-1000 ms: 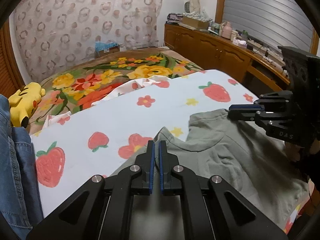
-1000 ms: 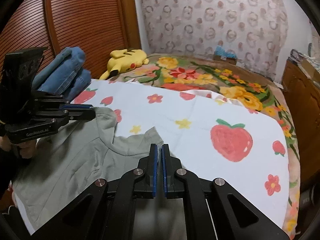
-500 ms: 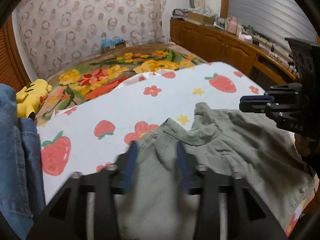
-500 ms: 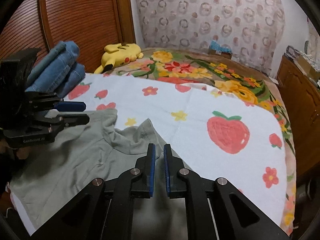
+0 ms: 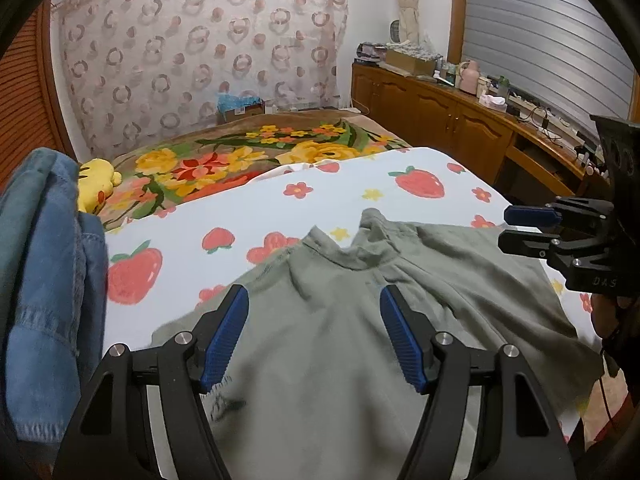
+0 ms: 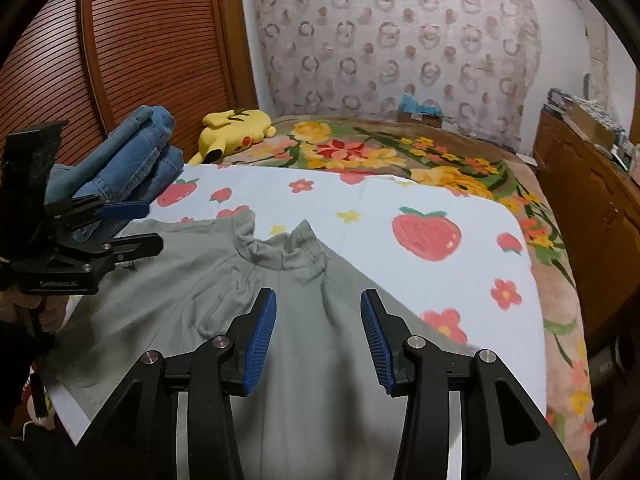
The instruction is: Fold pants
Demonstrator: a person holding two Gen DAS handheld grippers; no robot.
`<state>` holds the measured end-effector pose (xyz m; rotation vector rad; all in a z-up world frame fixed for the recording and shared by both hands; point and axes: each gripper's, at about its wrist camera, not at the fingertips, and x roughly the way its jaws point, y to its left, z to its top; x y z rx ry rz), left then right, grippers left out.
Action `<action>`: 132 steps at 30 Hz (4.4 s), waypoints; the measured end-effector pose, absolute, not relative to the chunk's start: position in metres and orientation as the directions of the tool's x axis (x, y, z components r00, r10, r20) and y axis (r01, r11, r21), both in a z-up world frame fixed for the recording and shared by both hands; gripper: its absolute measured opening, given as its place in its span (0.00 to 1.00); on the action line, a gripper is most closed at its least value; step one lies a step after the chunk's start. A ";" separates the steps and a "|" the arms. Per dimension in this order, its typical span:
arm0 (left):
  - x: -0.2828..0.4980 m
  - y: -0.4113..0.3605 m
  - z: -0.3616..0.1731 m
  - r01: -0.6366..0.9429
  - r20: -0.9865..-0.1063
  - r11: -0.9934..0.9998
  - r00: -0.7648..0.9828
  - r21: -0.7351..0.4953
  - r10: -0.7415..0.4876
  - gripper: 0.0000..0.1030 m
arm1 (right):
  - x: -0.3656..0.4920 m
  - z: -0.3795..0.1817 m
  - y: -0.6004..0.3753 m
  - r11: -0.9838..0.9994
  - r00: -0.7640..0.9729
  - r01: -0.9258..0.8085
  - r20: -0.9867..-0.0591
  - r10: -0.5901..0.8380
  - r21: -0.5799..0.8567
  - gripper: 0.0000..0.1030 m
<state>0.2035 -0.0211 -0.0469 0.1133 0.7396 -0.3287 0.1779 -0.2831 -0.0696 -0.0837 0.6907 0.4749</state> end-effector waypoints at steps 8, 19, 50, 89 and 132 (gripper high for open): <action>0.169 -0.019 -0.045 0.301 -0.669 0.953 0.705 -0.020 -0.237 0.67 | 0.143 -0.068 -0.285 0.897 0.680 -0.436 -0.624 0.385 0.078 0.45; 0.122 -0.017 -0.044 0.272 -0.653 0.962 0.727 -0.012 -0.213 0.67 | 0.097 -0.068 -0.298 0.900 0.695 -0.428 -0.608 0.384 0.079 0.45; 0.063 -0.056 -0.105 0.350 -0.742 0.937 0.622 -0.021 -0.249 0.67 | 0.037 -0.099 -0.342 0.954 0.663 -0.259 -0.691 0.288 0.149 0.46; 0.056 0.019 -0.070 0.202 -0.670 0.979 0.721 -0.043 -0.178 0.68 | 0.068 -0.055 -0.252 0.823 0.657 -0.552 -0.539 0.527 0.133 0.07; 0.085 0.023 -0.085 0.263 -0.717 0.961 0.655 -0.082 -0.240 0.48 | 0.104 -0.078 -0.277 0.915 0.639 -0.390 -0.686 0.347 0.100 0.40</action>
